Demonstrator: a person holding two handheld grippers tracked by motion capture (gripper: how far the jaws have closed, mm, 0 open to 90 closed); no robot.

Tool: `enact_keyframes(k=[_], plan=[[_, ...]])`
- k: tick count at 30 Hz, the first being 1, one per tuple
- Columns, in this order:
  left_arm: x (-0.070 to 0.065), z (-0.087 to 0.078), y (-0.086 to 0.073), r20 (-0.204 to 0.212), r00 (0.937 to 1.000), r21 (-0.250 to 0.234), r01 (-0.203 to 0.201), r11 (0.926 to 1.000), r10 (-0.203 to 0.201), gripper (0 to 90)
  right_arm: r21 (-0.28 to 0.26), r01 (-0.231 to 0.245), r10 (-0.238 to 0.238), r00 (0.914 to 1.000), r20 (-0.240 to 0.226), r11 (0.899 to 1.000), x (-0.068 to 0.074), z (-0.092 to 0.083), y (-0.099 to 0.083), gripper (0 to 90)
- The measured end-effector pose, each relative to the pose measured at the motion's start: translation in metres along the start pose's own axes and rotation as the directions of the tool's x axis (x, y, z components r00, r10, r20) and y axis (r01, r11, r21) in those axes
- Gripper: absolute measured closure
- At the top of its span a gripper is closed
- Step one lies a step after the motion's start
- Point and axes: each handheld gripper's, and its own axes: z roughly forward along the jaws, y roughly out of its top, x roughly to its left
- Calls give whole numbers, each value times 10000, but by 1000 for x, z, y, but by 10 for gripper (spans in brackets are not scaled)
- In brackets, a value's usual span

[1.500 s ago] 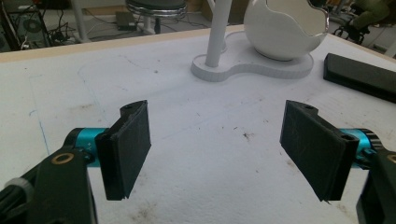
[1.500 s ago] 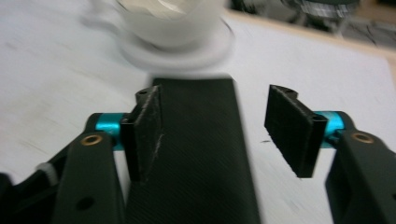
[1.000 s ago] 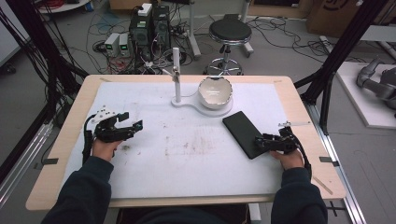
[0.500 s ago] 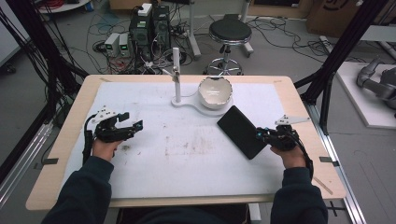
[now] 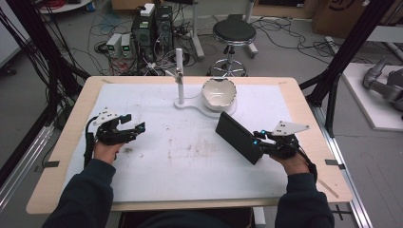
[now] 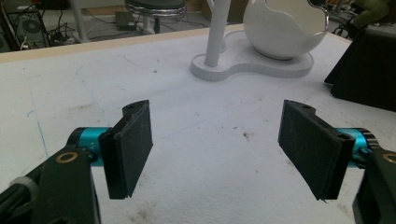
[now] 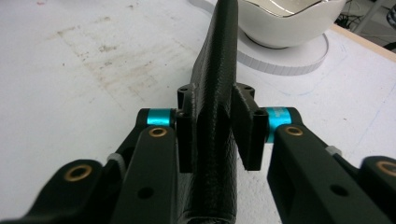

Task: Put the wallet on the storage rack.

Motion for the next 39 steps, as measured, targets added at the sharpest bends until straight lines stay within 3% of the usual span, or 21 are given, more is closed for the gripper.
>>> enact_keyframes(k=[6, 13, 17, 20, 25, 28, 33, 36, 39], plan=[[0, 0, 0, 0, 10000, 0, 12, 10000, -12, 260, 494, -269, 281, 9993, -244, 9984, -2, 14, -8, 598], [0, 0, 0, 11, 10000, 3, 13, 10000, -13, 260, 173, -651, 657, 9971, -394, 9977, -5, 15, -18, 438], [0, 0, 0, 11, 10000, 4, 17, 10000, -17, 260, 621, -564, 601, 9963, -606, 9965, -1, 22, -30, 408], [0, 0, 0, 6, 10000, 4, 25, 10000, -25, 260, 820, -561, 605, 9968, -520, 9950, 0, 24, -36, 381], [0, 0, 0, 36, 10000, 26, 16, 10000, -16, 260, 630, -920, 937, 9953, -243, 9938, 1, 24, -42, 322], [0, 0, 0, 41, 10000, 25, 5, 10000, -5, 260, 703, -1069, 1087, 9938, -231, 9918, 1, 27, -42, 382], [0, 0, 0, 35, 10000, 39, 13, 10000, -13, 260, 602, -1160, 1189, 9918, -476, 9914, -2, 23, -41, 719], [0, 0, 0, 31, 10000, 59, 14, 10000, -14, 260, -19, -1007, 1006, 9944, -324, 9949, -3, 16, -38, 738], [0, 0, -1, 13, 10000, 57, 32, 10000, -32, 260, -762, -982, 974, 9952, -130, 9923, -2, 7, -31, 738]])
